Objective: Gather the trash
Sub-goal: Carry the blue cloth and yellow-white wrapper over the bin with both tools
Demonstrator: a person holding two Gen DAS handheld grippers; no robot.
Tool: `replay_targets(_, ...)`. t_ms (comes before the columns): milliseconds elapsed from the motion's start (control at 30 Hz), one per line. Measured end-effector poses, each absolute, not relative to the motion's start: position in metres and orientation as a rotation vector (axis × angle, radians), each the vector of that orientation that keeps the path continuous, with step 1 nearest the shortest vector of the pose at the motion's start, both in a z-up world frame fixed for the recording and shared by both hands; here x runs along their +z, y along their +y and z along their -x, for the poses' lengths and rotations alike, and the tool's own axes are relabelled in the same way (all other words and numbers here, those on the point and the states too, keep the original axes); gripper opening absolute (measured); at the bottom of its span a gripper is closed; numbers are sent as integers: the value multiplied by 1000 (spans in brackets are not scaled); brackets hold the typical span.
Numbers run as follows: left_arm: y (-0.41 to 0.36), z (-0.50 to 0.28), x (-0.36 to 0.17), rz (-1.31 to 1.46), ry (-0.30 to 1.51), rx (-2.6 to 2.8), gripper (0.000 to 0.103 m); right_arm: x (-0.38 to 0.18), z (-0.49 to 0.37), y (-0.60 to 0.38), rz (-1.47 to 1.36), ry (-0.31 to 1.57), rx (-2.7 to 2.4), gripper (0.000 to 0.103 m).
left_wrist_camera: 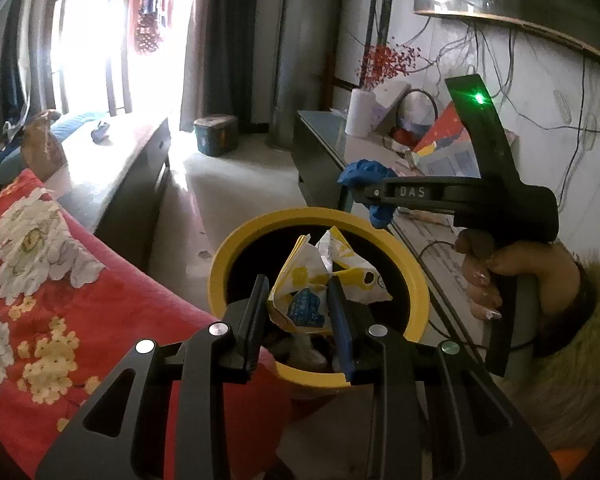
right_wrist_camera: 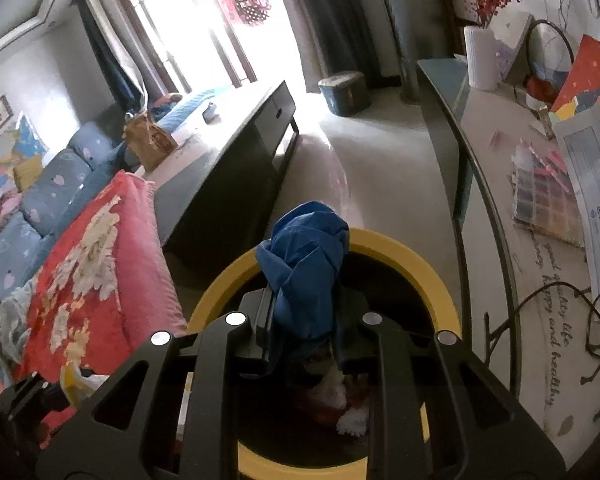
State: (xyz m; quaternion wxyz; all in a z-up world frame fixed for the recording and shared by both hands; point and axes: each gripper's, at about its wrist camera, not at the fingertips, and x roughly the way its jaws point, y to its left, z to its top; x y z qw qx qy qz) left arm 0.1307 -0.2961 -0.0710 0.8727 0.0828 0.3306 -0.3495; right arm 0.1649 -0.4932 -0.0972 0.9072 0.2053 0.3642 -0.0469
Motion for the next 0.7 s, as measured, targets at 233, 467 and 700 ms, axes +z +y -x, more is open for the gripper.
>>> replay_targets(233,-308,-134,-83,-189,714,-749,29,-110,-166,-501,-443,779,-116,18)
replay_targets(467,-324,-141,-94,-207,743,-765,29,-121,-165,-509,-460,799,-128,18)
replay_targets(700,-334,-150,-106,-214,775,-775,29,-129,-164,-512,-471,816,-132,19)
